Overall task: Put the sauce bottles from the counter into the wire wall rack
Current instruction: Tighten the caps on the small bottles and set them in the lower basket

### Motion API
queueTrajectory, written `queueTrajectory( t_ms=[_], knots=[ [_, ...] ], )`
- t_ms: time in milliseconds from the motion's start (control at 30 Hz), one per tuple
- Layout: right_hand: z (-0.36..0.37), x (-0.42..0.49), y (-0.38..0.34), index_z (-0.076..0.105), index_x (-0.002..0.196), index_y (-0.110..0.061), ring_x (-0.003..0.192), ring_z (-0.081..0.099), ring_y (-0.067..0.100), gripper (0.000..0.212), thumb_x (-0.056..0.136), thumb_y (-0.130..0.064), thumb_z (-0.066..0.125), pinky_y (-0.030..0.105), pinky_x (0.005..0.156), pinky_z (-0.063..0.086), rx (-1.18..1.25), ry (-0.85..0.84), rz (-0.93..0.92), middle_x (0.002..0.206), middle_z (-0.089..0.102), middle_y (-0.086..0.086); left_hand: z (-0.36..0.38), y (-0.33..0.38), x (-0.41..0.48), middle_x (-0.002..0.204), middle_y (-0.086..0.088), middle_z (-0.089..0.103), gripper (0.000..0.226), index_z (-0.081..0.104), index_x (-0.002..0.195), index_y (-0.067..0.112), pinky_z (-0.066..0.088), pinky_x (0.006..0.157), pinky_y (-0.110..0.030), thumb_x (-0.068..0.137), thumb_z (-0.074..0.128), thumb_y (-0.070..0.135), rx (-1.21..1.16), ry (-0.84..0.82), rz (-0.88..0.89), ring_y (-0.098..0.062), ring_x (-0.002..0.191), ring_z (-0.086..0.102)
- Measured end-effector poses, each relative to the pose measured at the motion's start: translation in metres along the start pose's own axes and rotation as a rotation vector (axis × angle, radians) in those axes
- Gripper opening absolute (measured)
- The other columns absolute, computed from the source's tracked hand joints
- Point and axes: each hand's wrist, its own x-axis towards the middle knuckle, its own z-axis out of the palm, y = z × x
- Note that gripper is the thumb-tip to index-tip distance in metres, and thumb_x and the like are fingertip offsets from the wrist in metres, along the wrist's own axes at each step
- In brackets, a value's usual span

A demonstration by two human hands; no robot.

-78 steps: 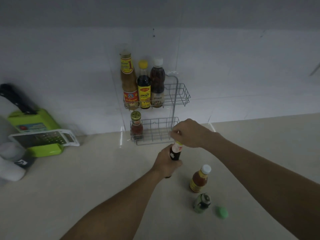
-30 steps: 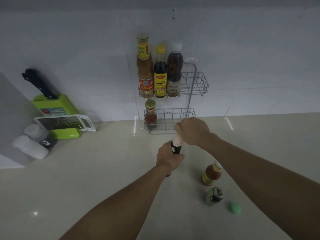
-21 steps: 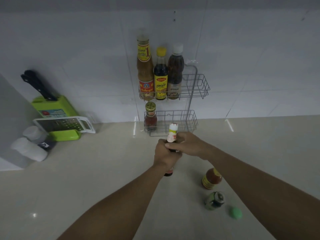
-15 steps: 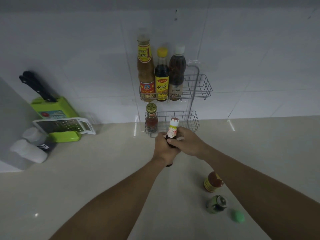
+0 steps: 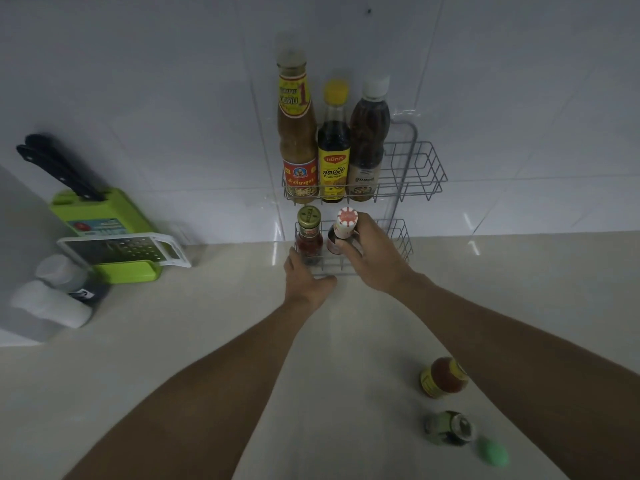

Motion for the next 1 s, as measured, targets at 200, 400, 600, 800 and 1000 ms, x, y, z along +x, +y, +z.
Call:
queueTrajectory(
  t_ms=[200,400,600,800,1000],
  knots=[
    [0.018,0.027,0.014,0.052,0.122,-0.007,0.104,0.062,0.027,0.030,0.094,-0.014,0.061,0.044,0.089,0.052,0.029,-0.083,0.111,0.113,0.063,0.011,0.002,-0.004,0.009,0.142,-0.010,0.041,0.077,0.043,0.144,0.013,0.047,0.107,-0.040,0.073,0.072,0.009,-0.013,-0.005,0.008,-0.029,0.126,0.051],
    [0.032,0.040,0.034,0.050,0.123,-0.001,0.109,0.062,0.033,0.032,0.096,-0.015,0.060,0.039,0.089,0.049,0.037,-0.140,0.242,0.119,0.065,0.019,0.003,-0.011,0.016,0.143,-0.014,0.042,0.083,0.035,0.149,0.010,0.049,0.106,-0.047,0.074,0.072,0.007,-0.014,-0.023,0.018,-0.032,0.128,0.051],
    [0.041,0.036,0.038,0.043,0.135,-0.003,0.118,0.055,0.030,0.039,0.100,-0.017,0.054,0.029,0.088,0.039,0.090,-0.186,0.266,0.129,0.059,0.017,0.002,-0.014,0.020,0.140,-0.017,0.052,0.095,0.021,0.156,0.012,0.053,0.099,-0.052,0.076,0.072,0.007,0.037,-0.090,-0.007,-0.036,0.126,0.055],
    [0.035,0.033,0.031,0.027,0.148,-0.007,0.133,0.048,0.030,0.057,0.100,-0.016,0.055,0.047,0.109,0.040,0.146,-0.293,0.350,0.146,0.049,0.014,0.005,-0.017,0.016,0.157,-0.017,0.032,0.106,0.005,0.160,0.012,0.045,0.111,-0.043,0.080,0.074,0.011,0.049,-0.085,-0.055,-0.036,0.141,0.040],
    [0.008,0.021,0.027,0.009,0.158,-0.016,0.145,0.033,0.029,0.080,0.098,-0.036,0.058,0.042,0.116,0.031,0.040,-0.305,0.389,0.162,0.027,0.008,0.016,-0.023,-0.005,0.154,-0.014,0.028,0.094,0.018,0.154,0.005,0.041,0.097,-0.030,0.080,0.075,0.018,0.130,-0.087,-0.109,-0.034,0.139,0.040]
  ],
)
